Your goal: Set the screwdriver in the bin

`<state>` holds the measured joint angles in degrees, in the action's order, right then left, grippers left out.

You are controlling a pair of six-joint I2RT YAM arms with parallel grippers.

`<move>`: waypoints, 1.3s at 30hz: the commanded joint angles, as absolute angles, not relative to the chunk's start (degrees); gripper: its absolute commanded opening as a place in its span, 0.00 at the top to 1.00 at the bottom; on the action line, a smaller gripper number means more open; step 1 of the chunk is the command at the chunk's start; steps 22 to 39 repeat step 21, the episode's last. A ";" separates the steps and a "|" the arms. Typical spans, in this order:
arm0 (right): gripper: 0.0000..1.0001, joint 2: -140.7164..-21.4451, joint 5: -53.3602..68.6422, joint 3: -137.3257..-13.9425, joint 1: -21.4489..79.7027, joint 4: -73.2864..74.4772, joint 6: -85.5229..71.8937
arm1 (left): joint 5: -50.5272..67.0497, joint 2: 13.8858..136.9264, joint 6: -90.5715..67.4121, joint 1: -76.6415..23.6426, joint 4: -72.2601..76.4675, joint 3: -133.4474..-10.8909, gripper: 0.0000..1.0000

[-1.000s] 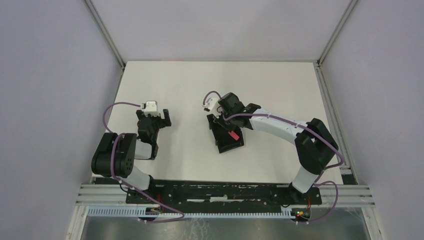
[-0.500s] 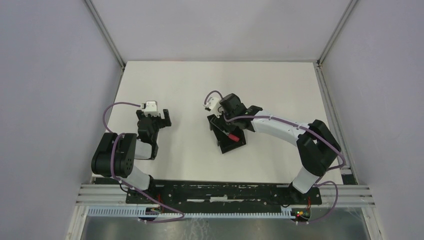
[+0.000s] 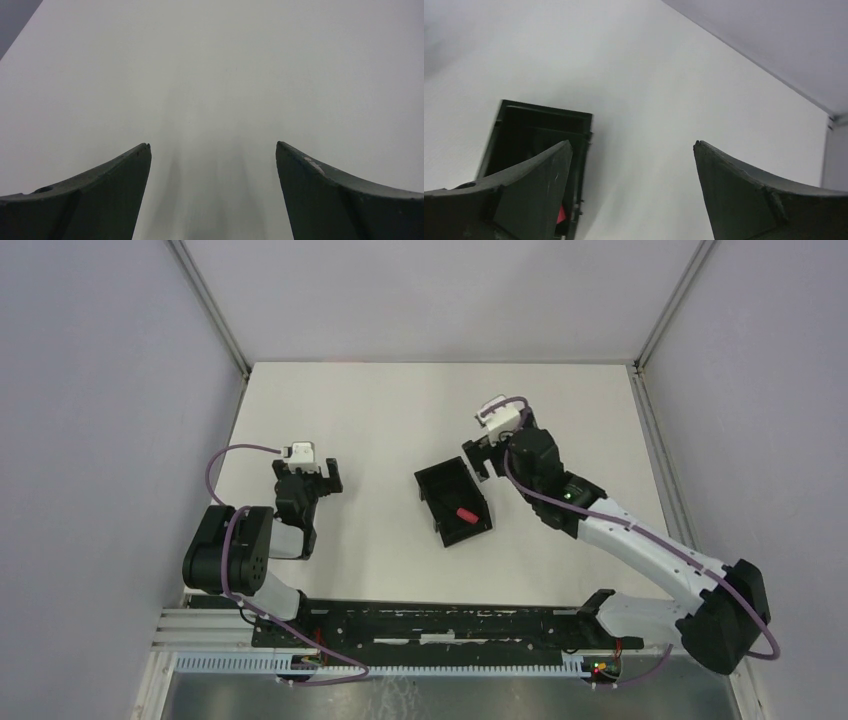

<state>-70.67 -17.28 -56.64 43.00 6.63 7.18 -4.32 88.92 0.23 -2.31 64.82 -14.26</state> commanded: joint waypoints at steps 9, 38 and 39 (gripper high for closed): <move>0.02 -56.08 -38.34 -24.30 27.54 -16.30 -4.79 | -4.10 87.93 -0.88 -2.02 66.73 -14.41 0.00; 0.02 -51.93 -43.26 -7.90 25.31 -28.03 -7.45 | -4.09 87.85 -0.88 -2.00 66.79 -14.29 0.00; 0.02 -51.93 -43.26 -7.90 25.31 -28.03 -7.45 | -4.09 87.85 -0.88 -2.00 66.79 -14.29 0.00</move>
